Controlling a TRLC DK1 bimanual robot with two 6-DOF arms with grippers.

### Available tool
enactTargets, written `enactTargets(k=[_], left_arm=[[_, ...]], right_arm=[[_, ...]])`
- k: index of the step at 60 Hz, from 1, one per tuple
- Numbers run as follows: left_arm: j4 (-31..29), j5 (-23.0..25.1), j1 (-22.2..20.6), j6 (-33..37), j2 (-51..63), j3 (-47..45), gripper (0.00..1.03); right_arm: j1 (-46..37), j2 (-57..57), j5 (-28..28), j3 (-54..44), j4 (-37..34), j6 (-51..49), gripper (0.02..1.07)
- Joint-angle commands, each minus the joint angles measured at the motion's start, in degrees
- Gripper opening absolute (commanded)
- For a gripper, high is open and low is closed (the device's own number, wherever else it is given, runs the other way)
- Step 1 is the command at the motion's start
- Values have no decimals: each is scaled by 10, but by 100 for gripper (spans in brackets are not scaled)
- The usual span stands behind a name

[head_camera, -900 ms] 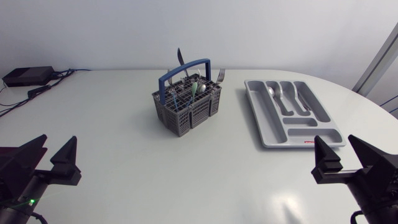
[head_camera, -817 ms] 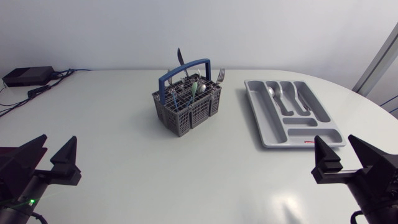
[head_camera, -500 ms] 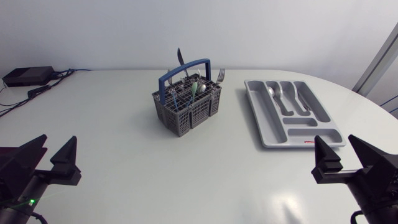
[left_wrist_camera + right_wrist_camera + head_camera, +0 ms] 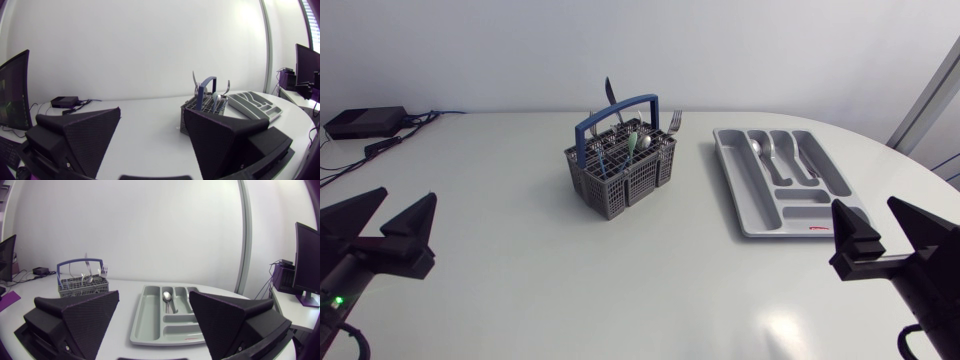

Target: Unload the cutlery basket into the drawer organizer.

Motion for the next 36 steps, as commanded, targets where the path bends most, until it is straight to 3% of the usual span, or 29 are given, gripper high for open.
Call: enactTargets(k=[1, 15, 26, 36], left_arm=[[12, -4, -15, -11, 70, 45, 97], [3, -36, -75, -23, 294, 187, 91], [-86, -38, -105, -23, 484, 324, 90], [-157, -17, -144, 39, 622, 432, 90]], right_arm=[[7, 65, 4, 29, 25, 7, 102], [29, 209, 15, 103, 28, 15, 102], [59, 323, 12, 193, -66, 2, 102], [65, 409, 2, 246, -102, 2, 102]])
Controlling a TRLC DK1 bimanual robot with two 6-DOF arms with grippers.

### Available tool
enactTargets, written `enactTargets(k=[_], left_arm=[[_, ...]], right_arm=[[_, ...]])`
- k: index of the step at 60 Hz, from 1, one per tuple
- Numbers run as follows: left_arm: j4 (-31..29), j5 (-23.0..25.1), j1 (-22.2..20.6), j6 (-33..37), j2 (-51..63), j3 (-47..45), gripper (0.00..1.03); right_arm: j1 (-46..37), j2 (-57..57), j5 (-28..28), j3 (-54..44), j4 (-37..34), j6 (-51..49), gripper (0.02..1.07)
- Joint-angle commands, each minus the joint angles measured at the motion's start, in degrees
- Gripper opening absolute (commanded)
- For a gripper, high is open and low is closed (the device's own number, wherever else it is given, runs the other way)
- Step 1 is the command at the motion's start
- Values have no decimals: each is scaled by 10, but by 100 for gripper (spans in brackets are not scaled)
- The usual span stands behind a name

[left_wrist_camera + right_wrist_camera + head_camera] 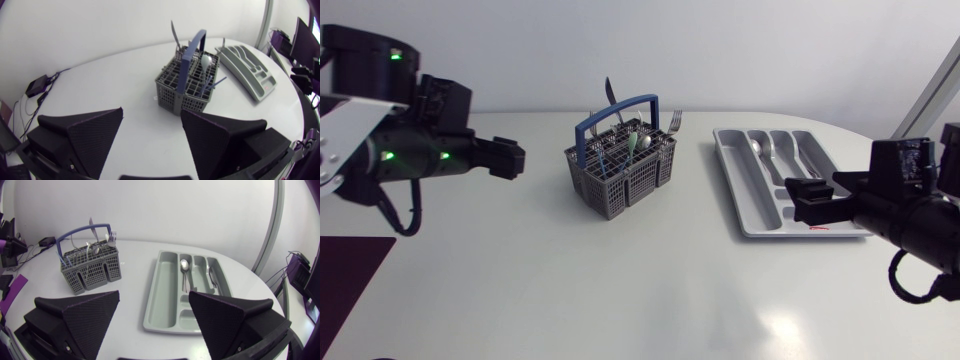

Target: Unload the cutlery basket into the drawer organizer.

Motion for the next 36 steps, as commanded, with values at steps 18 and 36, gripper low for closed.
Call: enactTargets(k=[18, 36], left_arm=[[-51, 63, -11, 109, 242, 184, 93], [26, 108, -10, 115, 321, 228, 82]], right_arm=[[30, 144, -23, 91, -70, -108, 100], [36, 202, -129, 112, -70, -124, 100]])
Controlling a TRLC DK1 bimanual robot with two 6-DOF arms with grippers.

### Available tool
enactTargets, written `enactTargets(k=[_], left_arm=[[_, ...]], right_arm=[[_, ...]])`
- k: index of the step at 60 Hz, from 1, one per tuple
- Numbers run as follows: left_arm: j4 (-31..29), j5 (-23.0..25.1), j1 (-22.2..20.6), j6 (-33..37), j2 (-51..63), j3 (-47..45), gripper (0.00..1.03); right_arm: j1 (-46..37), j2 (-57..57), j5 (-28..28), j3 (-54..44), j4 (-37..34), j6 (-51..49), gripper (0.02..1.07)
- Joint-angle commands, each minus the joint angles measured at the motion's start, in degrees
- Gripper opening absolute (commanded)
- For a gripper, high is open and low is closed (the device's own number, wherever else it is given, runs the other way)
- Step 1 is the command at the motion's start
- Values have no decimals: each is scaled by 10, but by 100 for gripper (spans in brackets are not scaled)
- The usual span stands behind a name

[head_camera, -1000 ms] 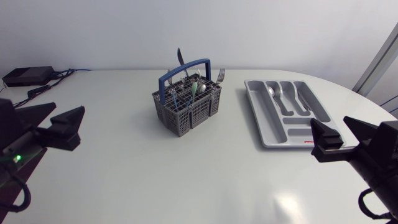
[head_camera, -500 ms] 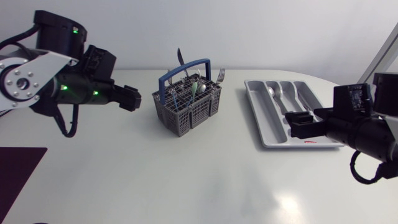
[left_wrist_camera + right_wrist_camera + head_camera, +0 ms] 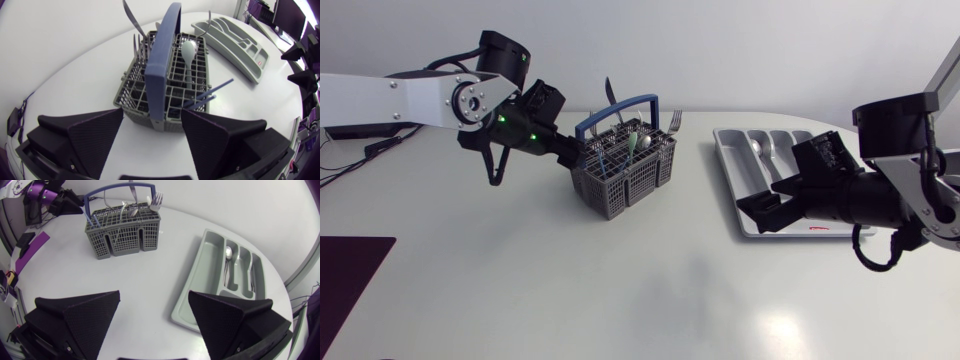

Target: Unload the cutlery basket into the drawer organizer.

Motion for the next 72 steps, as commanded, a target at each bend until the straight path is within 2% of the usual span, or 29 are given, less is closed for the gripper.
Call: enactTargets(k=[1, 4, 14, 16, 20, 23, 26, 27, 35, 55, 64, 68, 69, 71, 72], left_arm=[[22, 7, 3, 6, 23, 27, 82], [32, 11, 0, 9, 31, 32, 82], [57, 16, -3, 13, 69, 51, 68], [65, 18, -3, 14, 71, 51, 62], [66, 27, -2, 15, 76, 56, 36], [65, 27, -1, 14, 83, 61, 24], [63, 37, 3, 14, 85, 63, 5], [63, 38, 4, 14, 85, 63, 3], [51, 83, 16, 38, 67, 40, 3], [0, 172, 39, 110, -34, -55, 3], [-12, 192, 45, 151, -96, -117, 3], [-13, 192, 47, 156, -106, -126, 11], [-20, 192, 50, 156, -108, -123, 22], [-23, 193, 53, 156, -110, -121, 31], [-24, 195, 57, 155, -119, -121, 40]], right_arm=[[9, 18, -5, 18, -6, -15, 100], [13, 23, -5, 18, -5, -18, 100], [13, 34, -5, 17, -3, -26, 100], [13, 36, -5, 16, -1, -28, 100], [13, 40, -5, 16, 1, -31, 100], [13, 42, -6, 17, 1, -34, 100], [13, 47, -6, 18, 2, -35, 100], [13, 49, -6, 20, 6, -35, 100], [18, 86, -5, 36, 32, -35, 100], [24, 289, -5, 201, 35, -2, 100], [24, 345, -6, 251, 27, 12, 100], [25, 359, -9, 260, 27, 16, 100], [25, 367, -14, 265, 27, 19, 100], [25, 377, -19, 272, 26, 21, 100], [26, 381, -19, 274, 26, 22, 100]])
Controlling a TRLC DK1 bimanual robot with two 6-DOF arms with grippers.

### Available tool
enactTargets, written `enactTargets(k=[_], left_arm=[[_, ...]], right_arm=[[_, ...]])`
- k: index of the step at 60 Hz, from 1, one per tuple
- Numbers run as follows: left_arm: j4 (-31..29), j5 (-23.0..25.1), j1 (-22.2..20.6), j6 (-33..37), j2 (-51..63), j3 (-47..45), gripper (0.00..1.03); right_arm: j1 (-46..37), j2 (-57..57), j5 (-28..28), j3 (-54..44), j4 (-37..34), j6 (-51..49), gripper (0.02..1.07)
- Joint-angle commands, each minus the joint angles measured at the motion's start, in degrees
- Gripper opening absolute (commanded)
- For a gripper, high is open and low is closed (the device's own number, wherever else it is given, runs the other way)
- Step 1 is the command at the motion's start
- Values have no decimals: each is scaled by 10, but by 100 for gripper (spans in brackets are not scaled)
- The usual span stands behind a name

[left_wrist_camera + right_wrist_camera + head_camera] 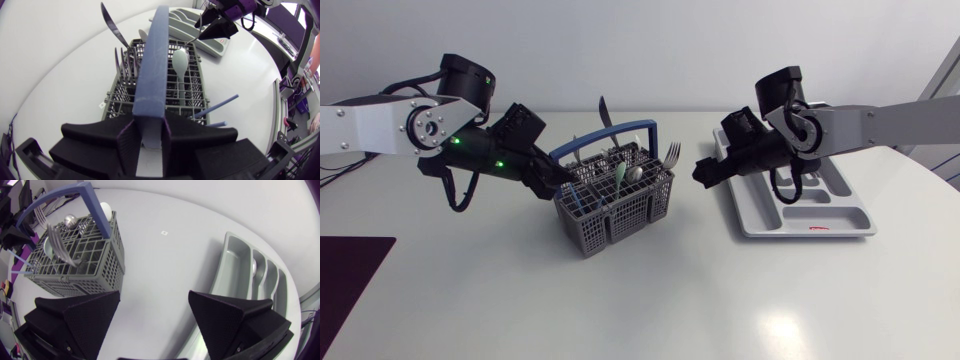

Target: Unload the cutlery basket into the drawer organizer.

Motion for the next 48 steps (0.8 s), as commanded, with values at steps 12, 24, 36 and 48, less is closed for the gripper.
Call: enactTargets(k=[12, 24, 36, 48], left_arm=[[4, 37, 38, -21, -126, -18, 89], [-73, 50, 104, 33, -147, -60, 85], [-101, 49, 148, 108, -41, -96, 48], [-62, 61, 124, 82, 56, -53, 20]], right_arm=[[9, 41, -8, 27, -8, 20, 100], [13, 57, -18, 40, -16, 22, 98], [7, 80, -87, 69, -23, 44, 65], [7, 112, -127, 106, -21, 79, 20]])
